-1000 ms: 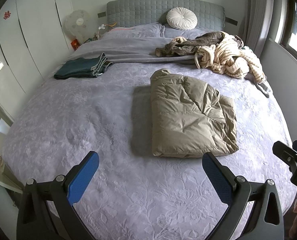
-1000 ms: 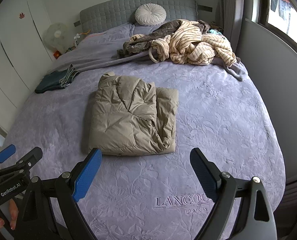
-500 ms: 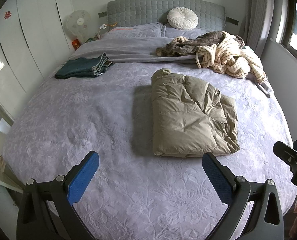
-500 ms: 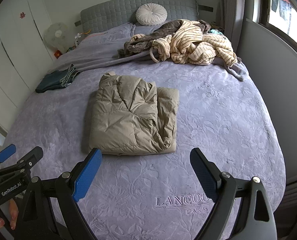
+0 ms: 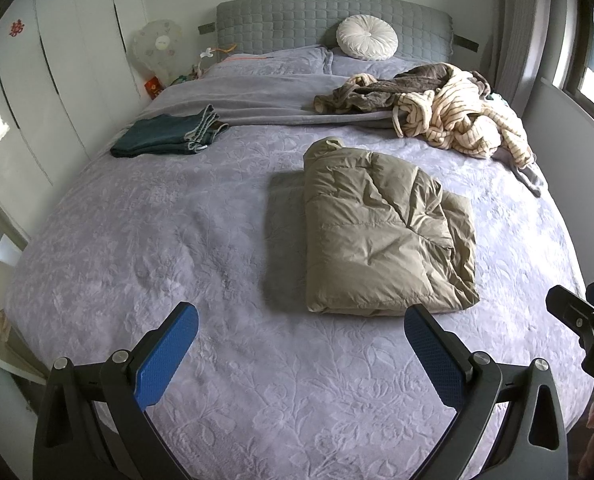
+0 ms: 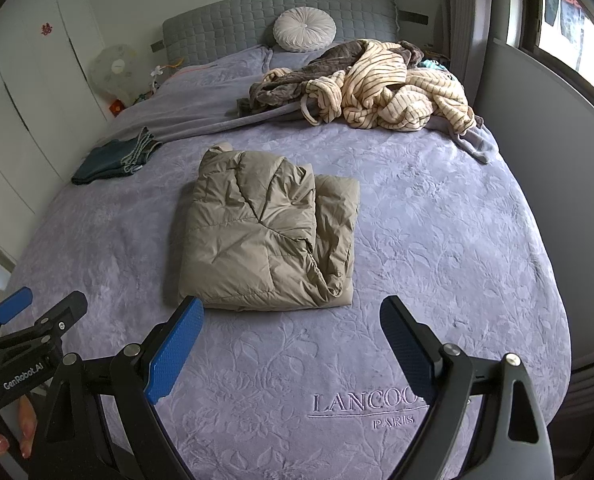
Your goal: Fold large clothes
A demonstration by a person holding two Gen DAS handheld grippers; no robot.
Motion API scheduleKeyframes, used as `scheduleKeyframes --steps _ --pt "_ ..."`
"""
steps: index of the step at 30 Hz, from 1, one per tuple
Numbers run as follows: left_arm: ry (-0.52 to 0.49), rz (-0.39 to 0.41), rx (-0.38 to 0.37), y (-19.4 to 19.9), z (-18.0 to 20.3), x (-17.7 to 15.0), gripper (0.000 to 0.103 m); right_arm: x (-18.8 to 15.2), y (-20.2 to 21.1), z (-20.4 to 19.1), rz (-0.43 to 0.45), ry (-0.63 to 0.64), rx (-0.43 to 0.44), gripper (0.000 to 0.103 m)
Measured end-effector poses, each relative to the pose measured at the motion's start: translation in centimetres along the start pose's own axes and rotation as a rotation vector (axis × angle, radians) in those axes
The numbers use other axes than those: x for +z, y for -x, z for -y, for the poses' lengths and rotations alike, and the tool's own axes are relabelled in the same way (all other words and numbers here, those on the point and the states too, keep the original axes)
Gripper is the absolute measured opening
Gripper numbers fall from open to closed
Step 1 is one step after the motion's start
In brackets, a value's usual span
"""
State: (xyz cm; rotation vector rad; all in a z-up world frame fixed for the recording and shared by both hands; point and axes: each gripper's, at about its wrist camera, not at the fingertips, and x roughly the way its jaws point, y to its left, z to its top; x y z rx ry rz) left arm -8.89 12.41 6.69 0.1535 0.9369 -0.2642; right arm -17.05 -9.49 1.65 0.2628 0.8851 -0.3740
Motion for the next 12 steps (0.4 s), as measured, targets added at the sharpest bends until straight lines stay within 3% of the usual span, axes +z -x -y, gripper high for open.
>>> scheduleKeyframes --steps 12 --pt "-0.006 0.003 -0.009 0.01 -0.54 0.19 0.103 -0.13 0.09 -0.21 0.0 -0.004 -0.004 0.092"
